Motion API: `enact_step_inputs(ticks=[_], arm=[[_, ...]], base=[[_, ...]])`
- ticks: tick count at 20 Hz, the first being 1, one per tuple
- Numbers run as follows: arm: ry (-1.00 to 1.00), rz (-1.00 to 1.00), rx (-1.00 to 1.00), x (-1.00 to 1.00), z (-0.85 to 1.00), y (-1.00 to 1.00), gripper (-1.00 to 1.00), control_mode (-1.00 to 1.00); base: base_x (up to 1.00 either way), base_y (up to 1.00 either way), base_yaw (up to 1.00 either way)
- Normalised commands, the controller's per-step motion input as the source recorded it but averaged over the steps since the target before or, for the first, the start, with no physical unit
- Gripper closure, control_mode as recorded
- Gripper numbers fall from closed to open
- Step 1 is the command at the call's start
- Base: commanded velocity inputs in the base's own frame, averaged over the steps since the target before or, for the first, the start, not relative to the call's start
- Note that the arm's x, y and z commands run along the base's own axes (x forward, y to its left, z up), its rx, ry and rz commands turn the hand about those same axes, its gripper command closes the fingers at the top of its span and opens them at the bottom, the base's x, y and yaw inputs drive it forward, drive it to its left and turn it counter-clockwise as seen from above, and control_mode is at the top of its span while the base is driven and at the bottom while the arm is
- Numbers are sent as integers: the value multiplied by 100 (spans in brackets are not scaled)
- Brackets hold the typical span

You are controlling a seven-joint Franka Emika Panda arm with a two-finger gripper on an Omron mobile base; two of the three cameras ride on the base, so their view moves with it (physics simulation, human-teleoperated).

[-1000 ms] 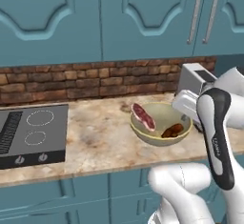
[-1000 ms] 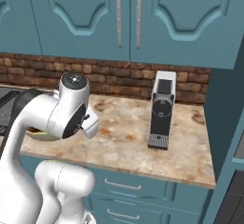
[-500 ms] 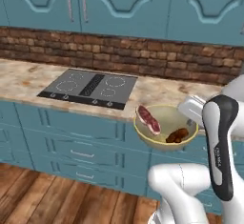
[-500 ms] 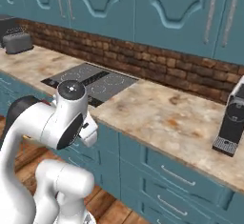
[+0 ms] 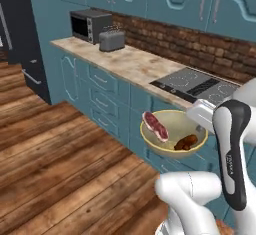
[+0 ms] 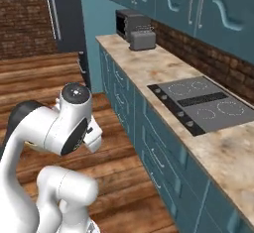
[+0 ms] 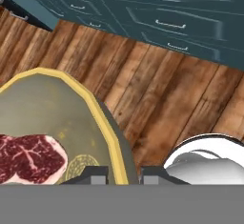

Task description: Place the bowl with the cucumber and squash on the top shelf of the fridge. Place the bowl with the steak and chicken drumstick on the second highest shelf of the fridge.

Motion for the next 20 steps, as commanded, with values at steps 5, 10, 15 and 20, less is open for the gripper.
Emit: enact_step_inputs(ticks=[5,10,15,20], arm=[[0,0,0,0,0,0,100,100],[0,0,0,0,0,0,100,100],[0,0,0,0,0,0,100,100],[0,0,0,0,0,0,100,100]], base=[[95,98,42],[100,100,16],[100,100,0],[100,98,5]])
